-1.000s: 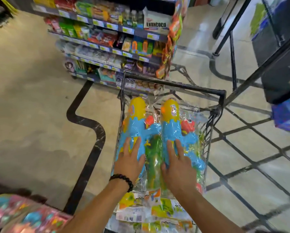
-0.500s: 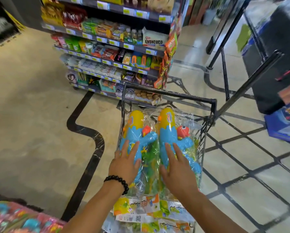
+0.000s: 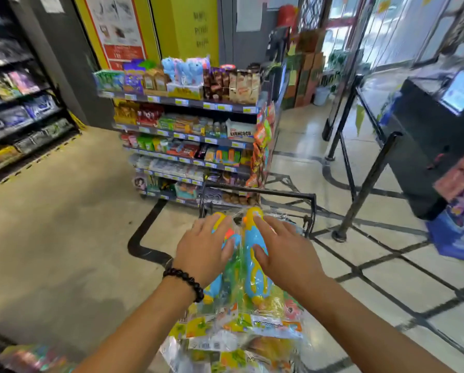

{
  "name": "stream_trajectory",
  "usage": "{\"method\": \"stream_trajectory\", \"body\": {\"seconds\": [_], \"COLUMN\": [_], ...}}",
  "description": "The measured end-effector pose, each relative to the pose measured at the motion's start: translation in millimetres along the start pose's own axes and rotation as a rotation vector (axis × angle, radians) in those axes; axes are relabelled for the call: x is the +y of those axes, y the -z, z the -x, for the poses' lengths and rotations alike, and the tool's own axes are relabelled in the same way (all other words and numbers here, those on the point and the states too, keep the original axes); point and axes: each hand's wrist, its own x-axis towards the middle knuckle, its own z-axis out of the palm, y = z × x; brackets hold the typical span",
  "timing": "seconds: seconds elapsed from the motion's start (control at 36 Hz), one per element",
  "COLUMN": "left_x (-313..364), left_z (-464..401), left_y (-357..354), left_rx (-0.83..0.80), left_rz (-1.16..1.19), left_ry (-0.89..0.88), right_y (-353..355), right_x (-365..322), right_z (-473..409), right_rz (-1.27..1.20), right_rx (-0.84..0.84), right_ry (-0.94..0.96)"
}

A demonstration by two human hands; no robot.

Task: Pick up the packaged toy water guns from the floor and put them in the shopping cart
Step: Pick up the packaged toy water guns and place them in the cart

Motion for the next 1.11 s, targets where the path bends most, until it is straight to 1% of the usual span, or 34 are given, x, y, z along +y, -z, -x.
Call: {"method": "stream_trajectory", "body": {"seconds": [0.19, 0.28, 0.36, 0.58, 0.69, 0.75, 0.83, 0.94, 1.11], "left_x": [73, 108, 141, 238, 296, 329, 377, 440, 522], "left_z": [11, 13, 8, -18, -17, -8, 15, 62, 175], "left_y": [69, 85, 95, 111, 121, 123, 129, 148, 200], "left_rx": [0.088, 0.077, 0.099, 0.131, 0.157, 0.174, 0.178, 0.173, 0.155], "left_rz": [-0.067, -0.065, -0.050, 0.085, 0.222, 0.302, 0.436, 0.512, 0.653], "left_ry": [-0.133, -0.204, -0.296, -0.640, -0.788, -0.892, -1.047, -1.220, -1.502], "right_y": [67, 90, 116, 176, 203, 213, 227, 251, 291], "right_x": [30, 48, 67, 107, 112, 110, 102, 75, 7], "right_z": [55, 81, 111, 198, 250, 281, 331, 409, 540], "right_rz": [0.009, 0.028, 0.054, 0.140, 0.229, 0.281, 0.364, 0.419, 0.529], "right_rx": [0.148, 0.142, 0.161, 0.203, 0.247, 0.264, 0.283, 0.298, 0.336], "right_ry": [0.003, -0.027, -0.103, -0.443, -0.656, -0.739, -0.908, -1.099, -1.402]}}
